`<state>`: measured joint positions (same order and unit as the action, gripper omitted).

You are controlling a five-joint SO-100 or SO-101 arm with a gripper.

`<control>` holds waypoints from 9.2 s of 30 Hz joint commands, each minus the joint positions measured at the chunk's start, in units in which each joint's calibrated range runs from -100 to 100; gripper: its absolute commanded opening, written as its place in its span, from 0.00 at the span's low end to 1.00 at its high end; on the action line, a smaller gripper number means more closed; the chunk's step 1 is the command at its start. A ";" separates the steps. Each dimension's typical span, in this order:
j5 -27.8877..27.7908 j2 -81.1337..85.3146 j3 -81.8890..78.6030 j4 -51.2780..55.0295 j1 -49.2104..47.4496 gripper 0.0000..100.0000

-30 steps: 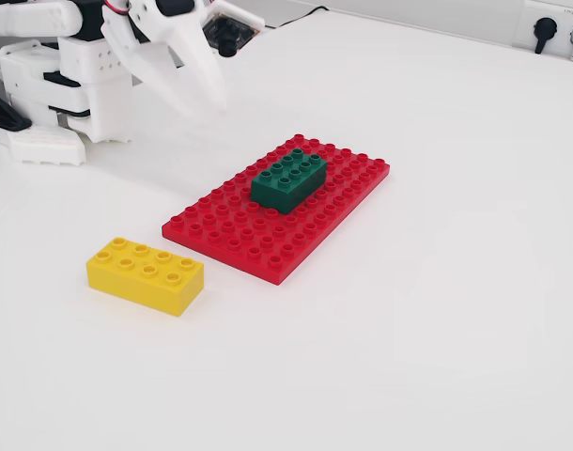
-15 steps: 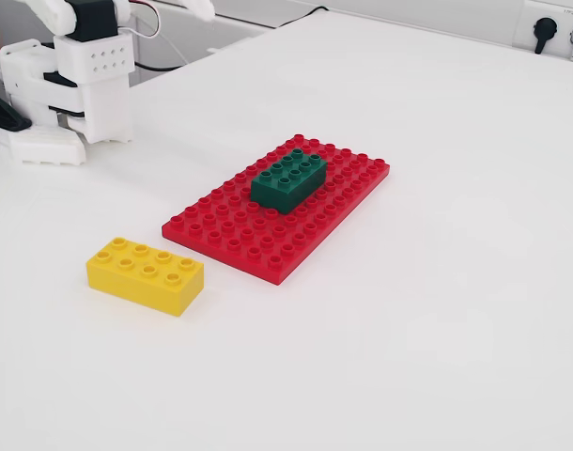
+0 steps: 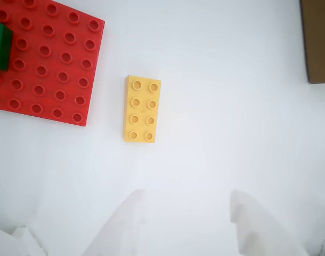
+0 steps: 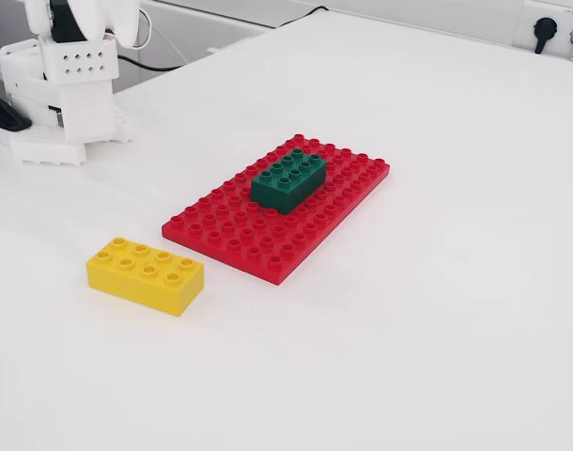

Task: Put yellow lego brick onto the green one

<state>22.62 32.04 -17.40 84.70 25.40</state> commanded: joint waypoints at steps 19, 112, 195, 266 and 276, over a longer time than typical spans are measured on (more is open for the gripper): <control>0.53 -0.24 -32.98 -28.65 -0.12 0.19; 1.99 -34.09 -16.17 -26.22 -1.08 0.29; -26.01 3.03 -10.12 -1.83 -19.72 0.15; -19.23 -28.31 -11.92 -14.11 -29.97 0.15; -19.23 -28.31 -3.88 -9.27 -29.97 0.15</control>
<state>3.69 3.33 -26.69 73.81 -4.61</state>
